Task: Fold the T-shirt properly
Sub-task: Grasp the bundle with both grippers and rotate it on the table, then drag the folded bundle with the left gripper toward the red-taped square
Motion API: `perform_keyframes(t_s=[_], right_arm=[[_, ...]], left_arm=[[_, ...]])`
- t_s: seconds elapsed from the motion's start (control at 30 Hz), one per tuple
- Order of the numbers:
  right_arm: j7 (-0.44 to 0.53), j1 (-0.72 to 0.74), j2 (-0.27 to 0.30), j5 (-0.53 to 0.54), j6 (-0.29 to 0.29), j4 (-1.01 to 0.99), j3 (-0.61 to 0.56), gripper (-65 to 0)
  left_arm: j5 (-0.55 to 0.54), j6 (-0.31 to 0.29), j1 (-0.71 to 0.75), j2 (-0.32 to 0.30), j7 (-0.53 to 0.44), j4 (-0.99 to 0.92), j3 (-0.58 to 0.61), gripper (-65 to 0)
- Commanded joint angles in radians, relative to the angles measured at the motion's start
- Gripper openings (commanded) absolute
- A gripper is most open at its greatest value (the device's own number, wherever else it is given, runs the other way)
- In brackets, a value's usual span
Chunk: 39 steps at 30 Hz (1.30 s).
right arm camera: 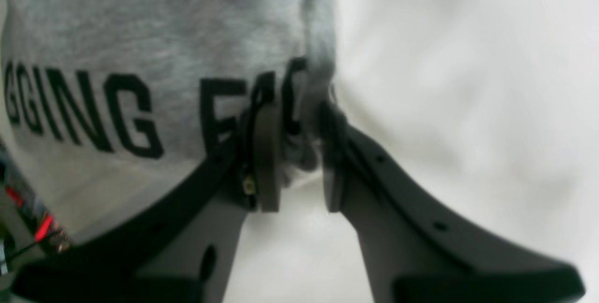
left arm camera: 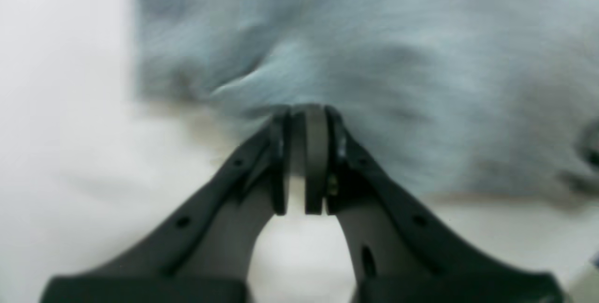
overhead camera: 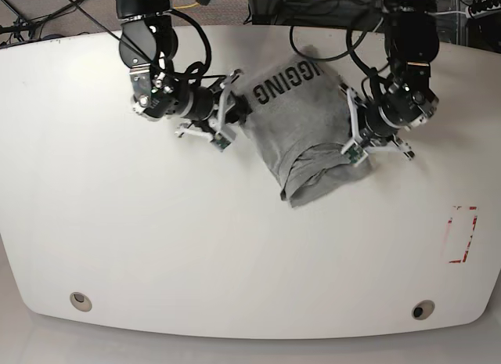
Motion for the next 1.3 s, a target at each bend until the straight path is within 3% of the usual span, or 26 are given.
perform_keyframes(t_s=[0.0, 0.1, 0.2, 0.33, 0.4, 0.57, 0.63, 0.7, 0.93, 1.03, 1.17, 1.27], right_arm=[[0.024, 0.001, -0.028, 0.028, 0.011, 0.023, -0.053, -52.0], [0.025, -0.024, -0.066, 0.028, 0.011, 0.032, -0.073, -52.0], [0.025, -0.027, -0.094, 0.039, 0.011, 0.044, -0.075, -52.0], [0.021, -0.027, -0.102, 0.040, 0.011, 0.097, -0.069, -52.0], [0.021, -0.027, -0.097, 0.040, 0.011, 0.126, -0.069, -52.0], [0.021, -0.027, -0.014, 0.040, 0.011, 0.190, -0.069, -52.0], [0.021, -0.025, 0.006, 0.040, 0.011, 0.195, -0.067, -52.0], [0.022, -0.019, 0.024, 0.040, 0.011, 0.192, -0.067, -52.0], [0.024, -0.027, 0.039, 0.040, 0.011, 0.193, -0.067, -52.0], [0.024, -0.028, 0.036, 0.040, 0.011, 0.193, -0.067, -52.0], [0.024, -0.028, 0.035, 0.040, 0.011, 0.192, -0.067, -52.0], [0.024, -0.028, 0.035, 0.040, 0.011, 0.192, -0.067, -52.0]], left_arm=[[-0.006, 0.006, -0.045, -0.008, -0.015, -0.018, -0.036, -61.2], [-0.006, 0.006, -0.073, -0.006, -0.009, -0.015, -0.079, -61.2], [-0.007, 0.006, -0.100, -0.003, 0.059, 0.022, -0.090, -61.2], [-0.007, 0.006, -0.080, 0.008, 0.105, 0.083, -0.088, -60.8], [-0.007, 0.006, -0.050, 0.040, 0.100, 0.088, -0.088, -57.5], [-0.007, 0.006, 0.006, 0.117, 0.099, 0.106, -0.090, -40.7], [-0.007, 0.006, 0.015, 0.141, 0.094, 0.115, -0.085, -38.3], [-0.010, 0.086, 0.021, 0.169, 0.057, 0.118, -0.084, -37.1], [-0.007, 0.248, 0.087, 0.249, -0.183, 0.115, -0.053, -36.9], [-0.006, 0.340, 0.130, 0.247, -0.299, 0.111, -0.002, -35.8], [-0.006, 0.462, 0.167, 0.247, -0.400, 0.071, 0.041, -26.1], [-0.006, 0.531, 0.184, 0.247, -0.467, 0.008, 0.047, -25.7]])
